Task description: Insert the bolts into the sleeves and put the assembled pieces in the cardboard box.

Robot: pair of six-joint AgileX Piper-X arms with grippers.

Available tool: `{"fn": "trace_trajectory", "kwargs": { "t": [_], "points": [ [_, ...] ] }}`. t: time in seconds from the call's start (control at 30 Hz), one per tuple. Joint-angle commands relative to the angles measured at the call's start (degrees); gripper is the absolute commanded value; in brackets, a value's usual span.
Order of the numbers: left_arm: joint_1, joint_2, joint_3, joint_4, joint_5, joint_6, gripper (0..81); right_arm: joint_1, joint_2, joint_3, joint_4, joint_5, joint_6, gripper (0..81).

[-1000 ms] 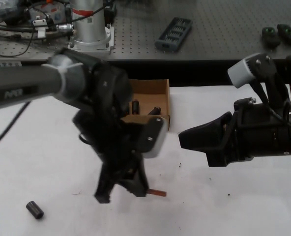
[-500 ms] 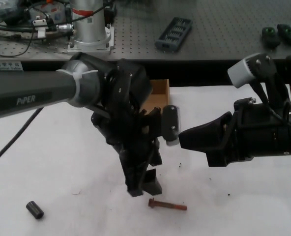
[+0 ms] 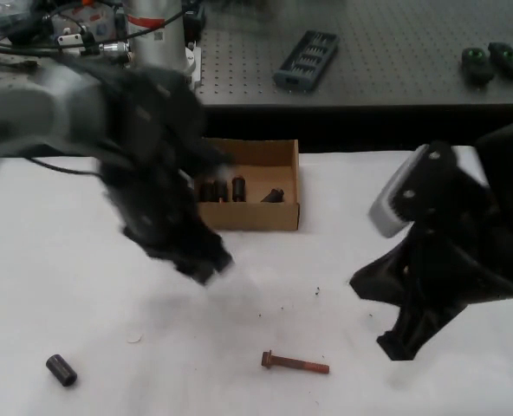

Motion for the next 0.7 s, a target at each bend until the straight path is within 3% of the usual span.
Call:
{"fn": "trace_trajectory", "kwargs": {
  "t": [0.0, 0.13, 0.3, 0.5, 0.67],
  "points": [
    [4.83, -3.93, -0.26, 3.95, 8.24, -13.89, 47.0, -0.06, 1.40, -1.22, 0.97, 0.13, -0.74, 1.2],
    [11.37, -6.50, -0.26, 5.41, 20.15, -22.50, 45.4, -0.06, 10.09, -8.15, 7.08, 1.71, -0.74, 12.5],
    [15.53, -8.02, -0.26, 7.87, 21.63, -23.81, 37.5, 0.69, 18.55, -17.40, 14.72, 6.36, -0.74, 38.5],
    [18.33, -8.24, -0.26, 13.45, 21.63, -22.38, 37.5, 4.02, 25.23, -24.92, 20.82, 7.03, -0.89, 34.7],
    [20.12, -8.24, -0.26, 18.63, 21.63, -22.38, 37.5, 7.67, 27.22, -25.97, 21.39, 7.19, -5.89, 34.7]
  ]
}}
